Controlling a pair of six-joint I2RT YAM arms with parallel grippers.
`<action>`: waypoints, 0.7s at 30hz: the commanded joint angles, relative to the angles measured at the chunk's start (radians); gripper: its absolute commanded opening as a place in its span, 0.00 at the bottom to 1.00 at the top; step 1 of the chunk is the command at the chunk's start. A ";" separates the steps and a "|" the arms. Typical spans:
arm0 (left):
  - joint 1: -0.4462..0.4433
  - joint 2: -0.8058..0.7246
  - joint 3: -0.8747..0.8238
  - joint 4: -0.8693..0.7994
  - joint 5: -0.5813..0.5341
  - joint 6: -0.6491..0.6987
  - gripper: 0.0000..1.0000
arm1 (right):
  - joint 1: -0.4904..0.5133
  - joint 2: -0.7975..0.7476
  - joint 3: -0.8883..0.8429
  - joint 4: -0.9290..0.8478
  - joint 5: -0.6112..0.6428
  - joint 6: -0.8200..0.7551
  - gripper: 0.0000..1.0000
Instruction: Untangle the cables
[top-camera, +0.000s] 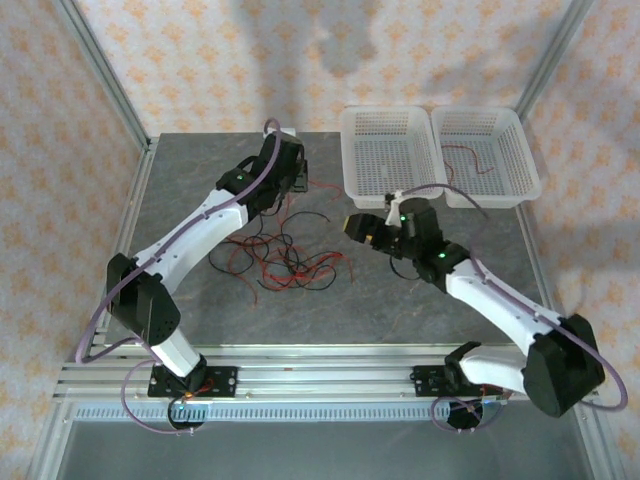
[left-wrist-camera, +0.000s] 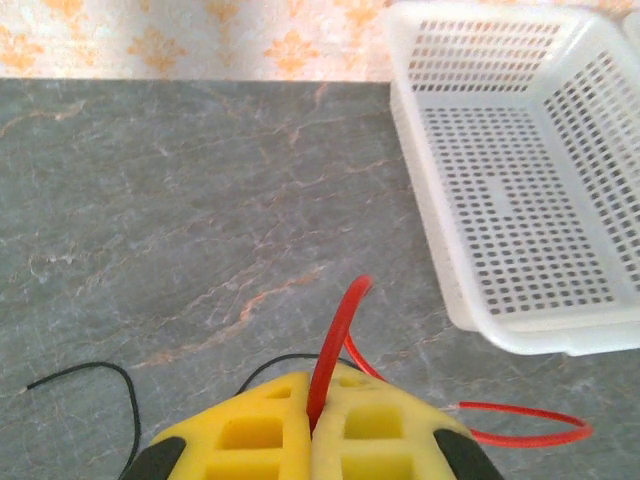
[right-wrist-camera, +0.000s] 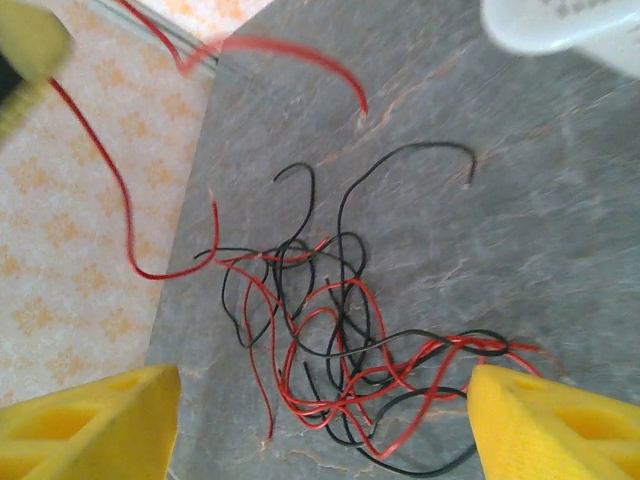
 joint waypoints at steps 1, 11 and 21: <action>-0.020 -0.040 0.085 -0.079 -0.034 -0.011 0.00 | 0.045 0.063 -0.008 0.141 0.041 0.047 0.74; -0.048 0.000 0.235 -0.127 -0.038 -0.015 0.00 | 0.086 0.038 -0.066 0.182 0.164 0.063 0.72; -0.070 0.039 0.300 -0.173 0.056 -0.023 0.00 | 0.086 -0.192 0.139 -0.170 0.377 -0.563 0.75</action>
